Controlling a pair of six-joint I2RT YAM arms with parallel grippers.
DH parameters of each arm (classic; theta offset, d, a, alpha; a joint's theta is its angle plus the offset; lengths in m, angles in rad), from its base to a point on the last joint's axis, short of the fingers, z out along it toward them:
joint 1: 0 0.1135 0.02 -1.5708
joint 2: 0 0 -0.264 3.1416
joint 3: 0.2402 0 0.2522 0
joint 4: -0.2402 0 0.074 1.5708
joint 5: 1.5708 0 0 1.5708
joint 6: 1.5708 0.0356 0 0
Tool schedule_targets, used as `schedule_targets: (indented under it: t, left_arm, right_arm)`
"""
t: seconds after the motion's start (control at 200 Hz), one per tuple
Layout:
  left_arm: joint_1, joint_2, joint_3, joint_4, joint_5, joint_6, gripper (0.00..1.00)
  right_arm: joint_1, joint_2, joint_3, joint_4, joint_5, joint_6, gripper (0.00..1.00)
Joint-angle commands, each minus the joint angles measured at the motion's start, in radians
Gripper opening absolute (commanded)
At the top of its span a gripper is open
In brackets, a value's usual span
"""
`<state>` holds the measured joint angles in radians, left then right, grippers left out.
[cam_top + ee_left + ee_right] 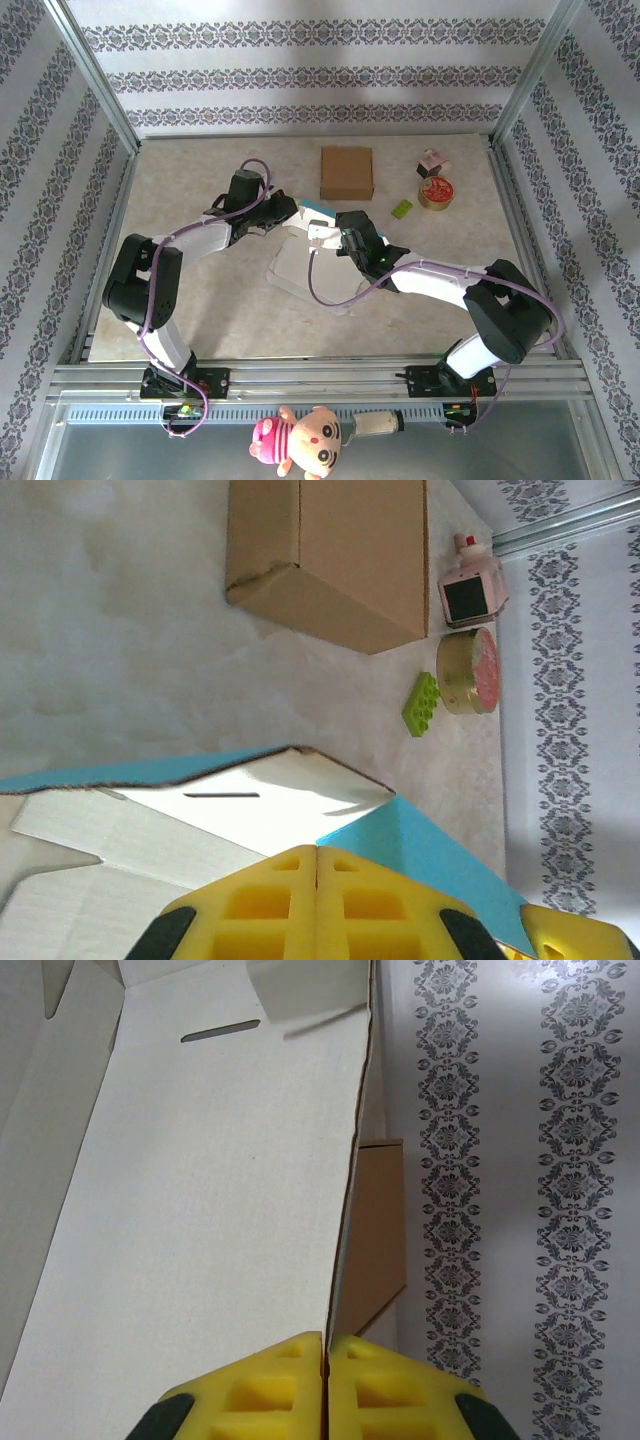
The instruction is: Fold the paper box
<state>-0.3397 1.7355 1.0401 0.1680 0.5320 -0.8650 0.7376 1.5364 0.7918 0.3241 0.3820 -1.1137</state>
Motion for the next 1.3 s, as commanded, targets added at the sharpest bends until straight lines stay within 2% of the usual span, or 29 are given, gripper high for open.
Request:
schedule_targets:
  t: [0.0, 0.065, 0.12, 0.19, 0.36, 0.475, 0.555, 0.615, 0.734, 0.929, 1.099, 1.189, 1.294]
  left_arm:
    - [-0.016, 0.043, -0.009, 0.149, 0.081, -0.074, 0.02]
    - [-0.016, 0.041, -0.018, 0.201, 0.105, -0.096, 0.03]
    - [-0.012, 0.013, -0.024, 0.184, 0.077, -0.066, 0.06]
    - [-0.008, -0.046, -0.018, 0.075, -0.007, 0.053, 0.12]
    - [-0.008, -0.178, -0.001, -0.237, -0.312, 0.4, 0.18]
    - [-0.009, -0.221, -0.027, -0.342, -0.367, 0.561, 0.18]
    - [-0.009, -0.234, -0.062, -0.357, -0.325, 0.6, 0.2]
    - [-0.01, -0.234, -0.094, -0.329, -0.235, 0.609, 0.22]
    - [-0.01, -0.199, -0.138, -0.222, -0.088, 0.593, 0.3]
    - [-0.007, -0.06, -0.048, -0.249, -0.169, 0.609, 0.3]
    - [0.011, 0.099, 0.078, -0.29, -0.022, 0.632, 0.32]
    - [0.013, 0.155, 0.127, -0.323, -0.005, 0.628, 0.37]
    - [0.014, 0.192, 0.165, -0.406, -0.058, 0.638, 0.47]
  right_arm:
    - [0.017, 0.038, 0.006, -0.072, -0.011, 0.001, 0.08]
    - [0.018, 0.036, 0.003, -0.073, -0.006, -0.001, 0.08]
    - [0.017, 0.032, 0.001, -0.074, -0.005, -0.001, 0.08]
    - [0.017, 0.024, -0.002, -0.077, -0.005, -0.002, 0.08]
    - [0.017, 0.016, -0.006, -0.078, 0.003, -0.014, 0.09]
    - [0.012, 0.018, -0.007, -0.077, 0.003, -0.015, 0.09]
    - [0.002, 0.017, -0.006, -0.078, 0.012, -0.006, 0.09]
    - [-0.019, 0.013, -0.002, -0.087, 0.002, 0.027, 0.1]
    - [-0.107, 0.01, 0.059, -0.246, -0.148, 0.19, 0.11]
    - [-0.218, 0.04, 0.137, -0.341, -0.338, 0.389, 0.08]
    - [-0.34, 0.093, 0.237, -0.448, -0.576, 0.515, 0.07]
    - [-0.381, 0.141, 0.288, -0.481, -0.625, 0.551, 0.05]
    - [-0.408, 0.181, 0.32, -0.487, -0.624, 0.567, 0.05]
